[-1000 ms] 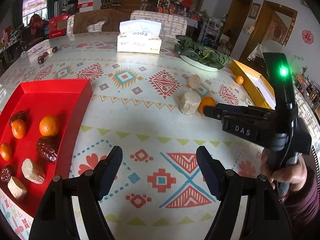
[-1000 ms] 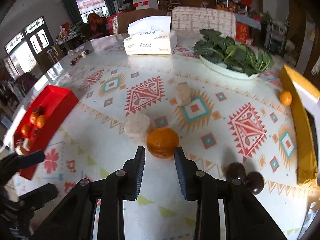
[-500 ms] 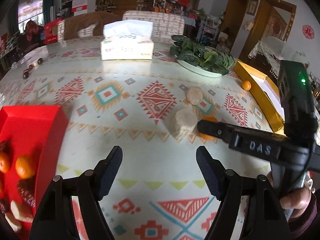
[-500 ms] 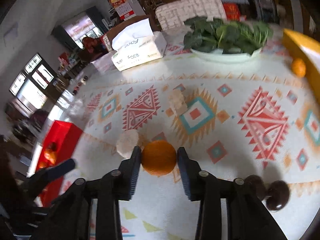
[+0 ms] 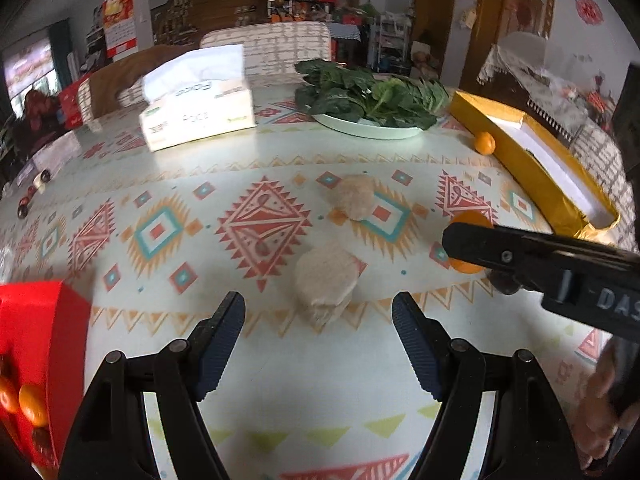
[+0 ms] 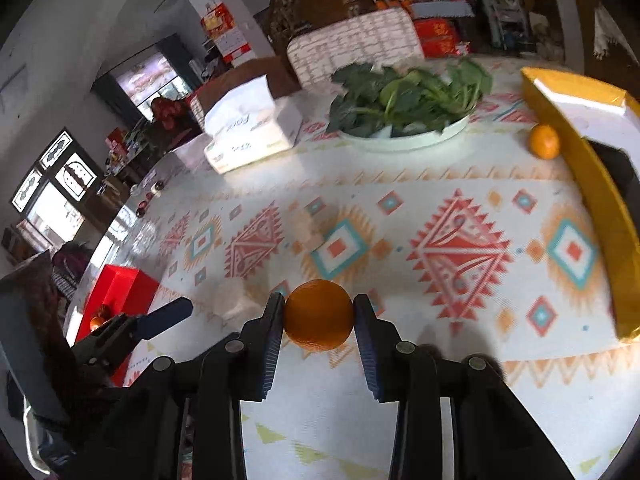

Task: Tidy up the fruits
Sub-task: 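Grasp a mandarin orange with the right tool while the left tool grasps a beige round cake, then carry the orange and beige cake over the red tray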

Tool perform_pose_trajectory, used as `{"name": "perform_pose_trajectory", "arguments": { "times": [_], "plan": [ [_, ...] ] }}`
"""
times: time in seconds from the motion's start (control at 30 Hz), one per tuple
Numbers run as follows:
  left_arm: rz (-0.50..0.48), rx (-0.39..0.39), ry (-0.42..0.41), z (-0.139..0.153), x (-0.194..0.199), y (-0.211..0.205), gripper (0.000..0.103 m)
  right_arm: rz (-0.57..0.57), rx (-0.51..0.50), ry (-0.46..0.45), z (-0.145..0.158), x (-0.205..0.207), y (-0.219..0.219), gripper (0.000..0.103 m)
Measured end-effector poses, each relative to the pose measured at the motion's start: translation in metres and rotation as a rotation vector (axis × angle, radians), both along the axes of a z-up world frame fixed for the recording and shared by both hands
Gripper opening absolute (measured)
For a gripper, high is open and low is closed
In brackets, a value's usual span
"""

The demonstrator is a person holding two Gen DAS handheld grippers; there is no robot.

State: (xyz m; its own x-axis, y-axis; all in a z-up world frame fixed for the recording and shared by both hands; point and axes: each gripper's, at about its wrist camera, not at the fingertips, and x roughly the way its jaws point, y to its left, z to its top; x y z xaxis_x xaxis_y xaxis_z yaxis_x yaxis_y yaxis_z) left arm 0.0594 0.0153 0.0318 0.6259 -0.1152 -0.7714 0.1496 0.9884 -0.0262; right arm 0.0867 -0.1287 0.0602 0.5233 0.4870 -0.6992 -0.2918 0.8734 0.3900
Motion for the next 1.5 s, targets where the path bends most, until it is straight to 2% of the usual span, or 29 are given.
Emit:
{"name": "perform_pose_trajectory", "arguments": {
  "times": [0.2,0.23,0.27,0.3,0.33,0.47,0.63,0.83,1.0,1.2,1.3,1.5],
  "plan": [
    [-0.018,0.023,0.017,-0.007,0.013,-0.014,0.075,-0.005,-0.024,-0.016,0.001,0.000,0.000,0.039],
    [-0.016,0.025,0.012,-0.006,0.013,-0.015,0.067,-0.005,-0.021,-0.016,0.001,0.000,-0.002,0.039],
    [-0.012,0.032,0.014,-0.007,0.014,-0.016,0.050,-0.005,-0.018,-0.017,0.001,0.000,-0.002,0.039],
    [-0.004,0.045,0.020,-0.009,0.015,-0.016,0.039,-0.006,-0.018,-0.018,0.001,0.000,-0.002,0.039],
    [-0.003,0.039,0.020,-0.009,0.015,-0.015,0.034,-0.007,-0.020,-0.019,0.001,0.000,-0.003,0.039],
    [0.008,0.041,0.017,-0.004,0.010,-0.014,0.034,-0.006,-0.028,-0.023,0.001,-0.001,-0.002,0.039],
    [0.027,-0.004,-0.004,0.011,-0.006,-0.006,0.034,-0.009,-0.056,-0.054,0.005,-0.006,0.001,0.039],
    [0.067,-0.054,-0.038,0.033,-0.036,0.010,0.034,-0.009,-0.073,-0.070,0.005,-0.010,0.006,0.039],
    [0.122,-0.059,-0.074,0.048,-0.064,0.027,0.034,-0.003,-0.103,-0.095,0.006,-0.015,0.014,0.038],
    [0.223,-0.068,-0.131,0.062,-0.098,0.064,0.034,0.012,-0.123,-0.102,0.003,-0.021,0.025,0.038],
    [0.273,-0.066,-0.141,0.064,-0.109,0.086,0.034,0.012,-0.134,-0.076,-0.002,-0.023,0.032,0.038],
    [0.352,-0.118,-0.143,0.063,-0.128,0.134,0.034,0.016,-0.128,-0.040,0.001,-0.045,0.047,0.039]
  ]
}}
